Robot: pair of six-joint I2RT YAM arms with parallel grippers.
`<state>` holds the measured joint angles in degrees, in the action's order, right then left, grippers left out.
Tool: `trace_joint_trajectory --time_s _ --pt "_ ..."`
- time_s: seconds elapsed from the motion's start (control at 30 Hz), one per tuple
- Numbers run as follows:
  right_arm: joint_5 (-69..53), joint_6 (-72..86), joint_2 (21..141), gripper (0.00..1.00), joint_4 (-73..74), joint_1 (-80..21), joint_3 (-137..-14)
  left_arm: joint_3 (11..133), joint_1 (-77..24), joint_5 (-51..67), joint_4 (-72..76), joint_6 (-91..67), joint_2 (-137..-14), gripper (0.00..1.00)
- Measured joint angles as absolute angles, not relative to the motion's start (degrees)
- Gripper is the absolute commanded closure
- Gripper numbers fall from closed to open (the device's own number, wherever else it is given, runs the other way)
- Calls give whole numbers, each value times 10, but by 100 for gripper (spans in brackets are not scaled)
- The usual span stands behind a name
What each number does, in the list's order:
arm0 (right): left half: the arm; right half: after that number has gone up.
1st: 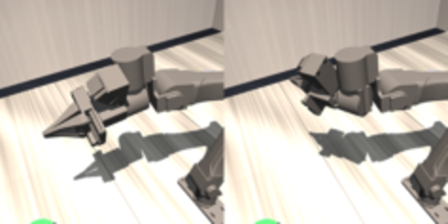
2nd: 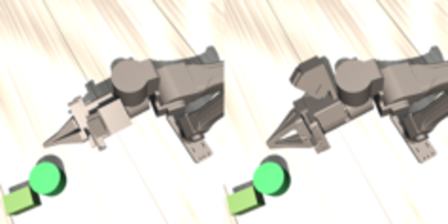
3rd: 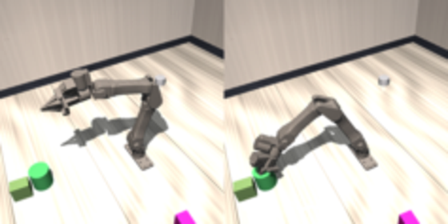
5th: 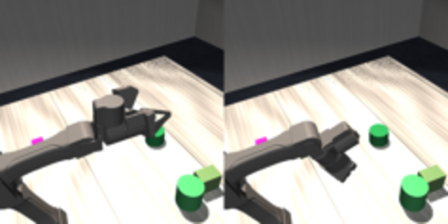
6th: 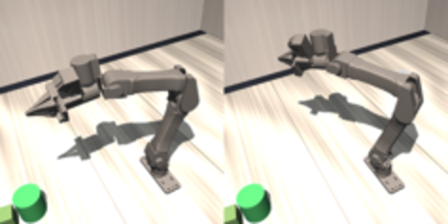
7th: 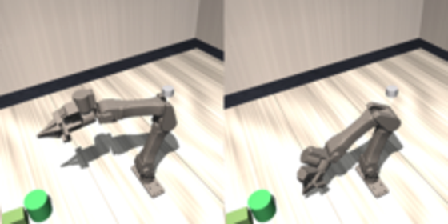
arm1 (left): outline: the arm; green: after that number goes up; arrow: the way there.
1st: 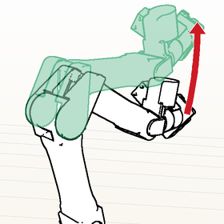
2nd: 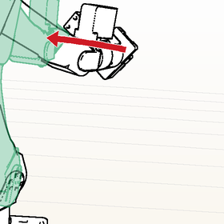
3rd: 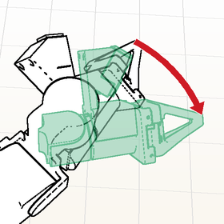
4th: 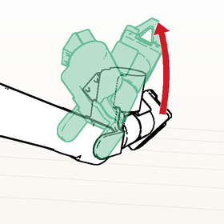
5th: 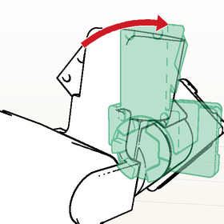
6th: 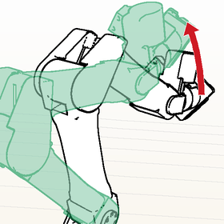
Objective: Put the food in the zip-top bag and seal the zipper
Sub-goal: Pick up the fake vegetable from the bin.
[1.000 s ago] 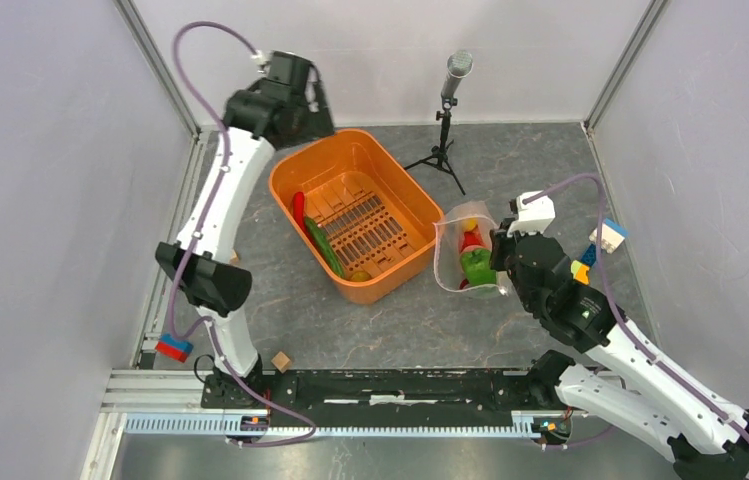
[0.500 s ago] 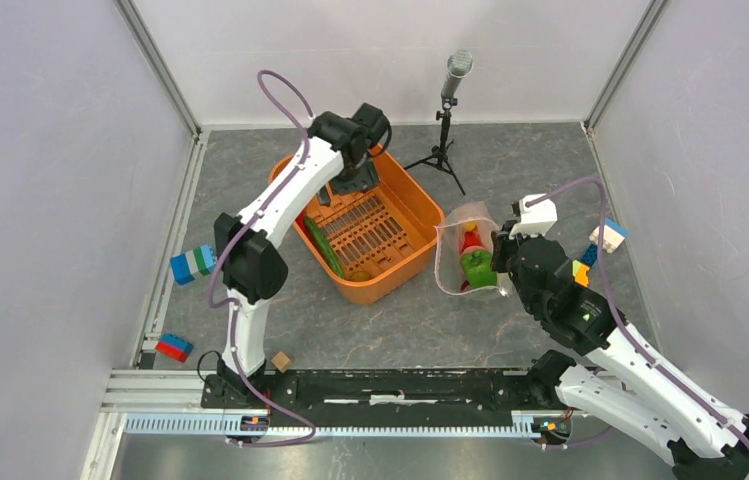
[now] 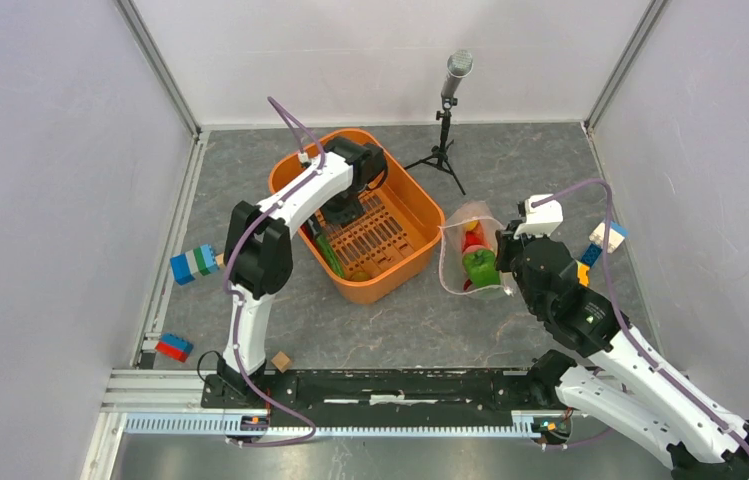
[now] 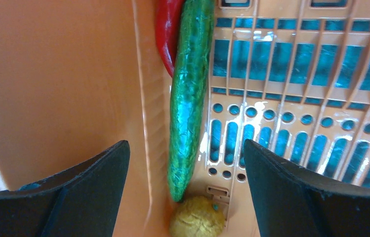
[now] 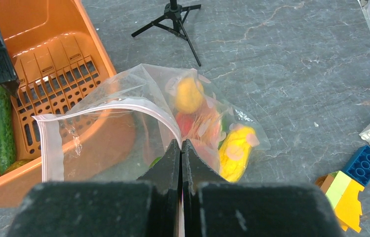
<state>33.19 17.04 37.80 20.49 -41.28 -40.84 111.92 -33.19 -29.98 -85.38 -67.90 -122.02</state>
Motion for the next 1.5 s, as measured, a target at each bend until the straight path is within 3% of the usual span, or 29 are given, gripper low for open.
trace_joint_trajectory --time_s 0.23,0.47,0.63,1.2,1.5 --pt "332 170 373 100 206 -411 -406 1029 -316 -298 -783 -675 -1220 27" --pt "332 168 373 100 206 -411 -406 969 -300 -296 -719 -653 -1220 60" --pt "332 168 373 100 207 -411 -406 967 -296 -295 -703 -620 -1212 74" --pt "330 180 365 100 208 -411 -412 1017 -296 -276 -683 -554 -1081 77" --pt "313 204 368 100 220 -411 -430 1016 -298 -232 -621 -515 -1003 72"
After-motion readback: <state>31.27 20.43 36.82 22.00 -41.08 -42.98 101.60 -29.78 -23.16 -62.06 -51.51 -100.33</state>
